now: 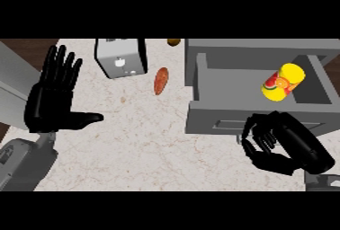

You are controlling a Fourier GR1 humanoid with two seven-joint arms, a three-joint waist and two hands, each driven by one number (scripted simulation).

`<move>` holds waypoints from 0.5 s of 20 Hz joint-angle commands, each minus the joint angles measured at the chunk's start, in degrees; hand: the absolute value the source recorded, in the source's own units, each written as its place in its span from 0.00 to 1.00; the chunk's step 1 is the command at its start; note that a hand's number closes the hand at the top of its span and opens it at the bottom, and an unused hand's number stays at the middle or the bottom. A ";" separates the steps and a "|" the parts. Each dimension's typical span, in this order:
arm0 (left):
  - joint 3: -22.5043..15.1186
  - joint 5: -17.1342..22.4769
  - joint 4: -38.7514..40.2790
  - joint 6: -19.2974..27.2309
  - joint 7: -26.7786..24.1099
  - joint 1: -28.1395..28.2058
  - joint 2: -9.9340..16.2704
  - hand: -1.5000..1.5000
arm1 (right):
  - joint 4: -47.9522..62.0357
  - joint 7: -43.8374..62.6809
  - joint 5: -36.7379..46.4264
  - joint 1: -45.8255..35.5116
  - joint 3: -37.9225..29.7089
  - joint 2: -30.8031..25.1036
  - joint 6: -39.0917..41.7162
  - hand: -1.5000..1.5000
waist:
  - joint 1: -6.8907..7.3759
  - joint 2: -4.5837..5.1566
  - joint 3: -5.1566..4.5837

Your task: Pick up the cup, place it into the drawer and close the drawer

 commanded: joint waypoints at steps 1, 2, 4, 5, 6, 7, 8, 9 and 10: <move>1.91 0.25 -2.26 -1.12 1.38 2.63 0.73 0.00 | 6.61 -3.84 12.34 0.69 8.43 4.00 -7.73 1.00 | -0.69 0.04 0.03; 4.02 0.84 -4.03 -2.66 2.40 4.25 2.44 0.00 | 10.48 -3.09 10.72 -3.52 5.20 2.99 -5.86 1.00 | -0.66 0.03 0.02; 5.47 0.83 -1.85 -7.96 -1.60 9.64 2.39 0.00 | 15.76 -5.75 10.86 -6.04 3.62 3.38 -7.28 0.00 | -0.69 0.10 0.00; 5.55 0.75 -4.39 -6.76 0.13 10.58 2.86 0.00 | 18.53 -4.96 11.37 -7.54 3.78 3.37 -6.14 0.00 | -0.57 0.07 0.01; 8.22 1.84 -1.24 -11.22 -1.11 9.47 4.57 0.00 | 21.95 -5.87 13.51 -7.65 4.98 5.25 -9.35 0.00 | -0.58 0.17 0.00; 6.89 0.54 -4.86 -7.29 1.84 9.26 2.26 0.00 | 22.25 -3.10 14.39 -10.50 5.35 6.23 -7.53 0.00 | -0.86 0.05 0.01; 4.55 -2.58 -4.32 -5.04 -1.72 11.43 -0.56 0.00 | 22.52 -3.32 17.47 -7.68 7.65 7.36 -10.89 0.00 | -0.92 0.05 0.01; 7.69 0.43 -4.01 -11.18 -1.11 12.78 3.39 0.00 | 27.73 -5.69 17.60 -10.57 5.86 5.37 -10.47 0.00 | -0.47 0.13 0.01; 9.41 0.86 -1.86 -13.16 -2.28 12.80 3.51 0.00 | 31.71 -6.33 17.49 -14.00 4.86 5.88 -10.38 0.00 | -0.41 0.21 0.00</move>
